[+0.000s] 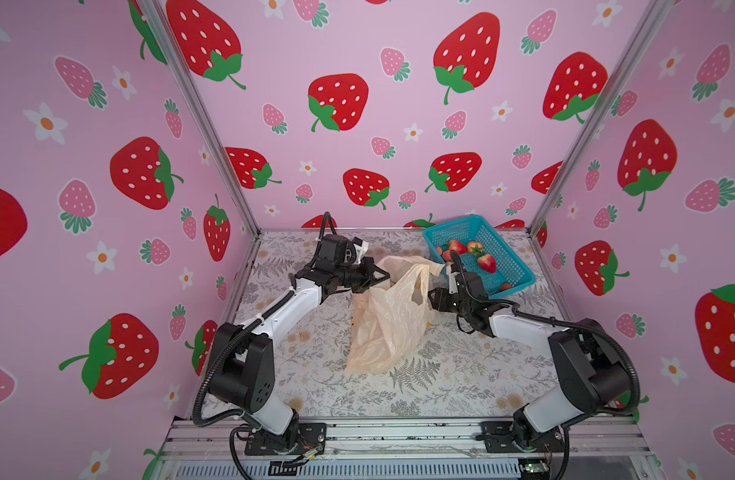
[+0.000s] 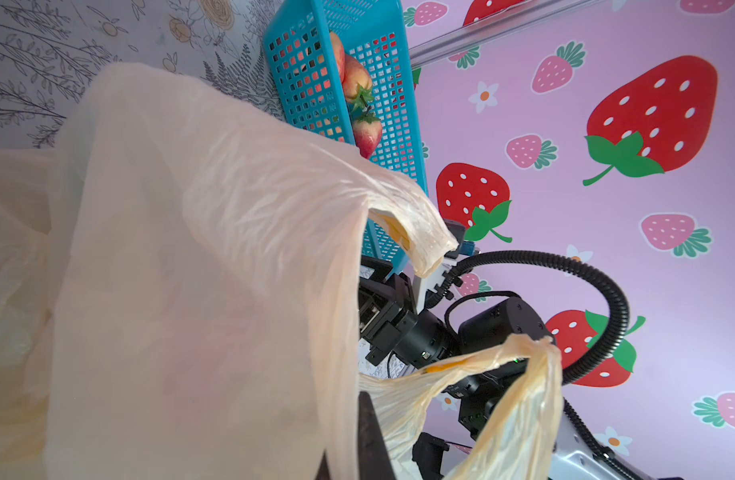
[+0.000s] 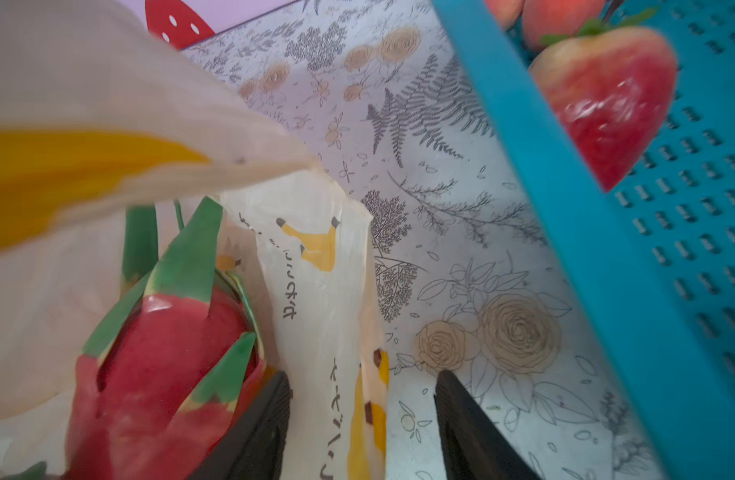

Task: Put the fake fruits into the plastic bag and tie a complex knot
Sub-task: 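Withdraw the right gripper from the bag back toward the teal basket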

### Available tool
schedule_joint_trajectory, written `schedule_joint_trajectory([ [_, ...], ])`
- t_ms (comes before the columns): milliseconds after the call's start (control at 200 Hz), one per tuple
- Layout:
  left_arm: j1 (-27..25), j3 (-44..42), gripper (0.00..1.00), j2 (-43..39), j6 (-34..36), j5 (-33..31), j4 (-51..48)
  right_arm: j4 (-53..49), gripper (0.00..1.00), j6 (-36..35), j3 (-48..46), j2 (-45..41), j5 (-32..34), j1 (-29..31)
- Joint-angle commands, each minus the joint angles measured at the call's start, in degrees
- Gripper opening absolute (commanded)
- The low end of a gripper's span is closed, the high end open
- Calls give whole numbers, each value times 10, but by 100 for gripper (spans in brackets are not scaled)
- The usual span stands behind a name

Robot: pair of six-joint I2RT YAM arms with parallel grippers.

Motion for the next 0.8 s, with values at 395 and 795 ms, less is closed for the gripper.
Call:
schedule_joint_trajectory([
  [395, 17, 29, 0, -6, -2, 24, -22, 102, 0, 76, -23, -62, -94, -18],
  [795, 60, 85, 0, -28, -5, 37, -71, 115, 0, 100, -19, -162, -86, 29],
])
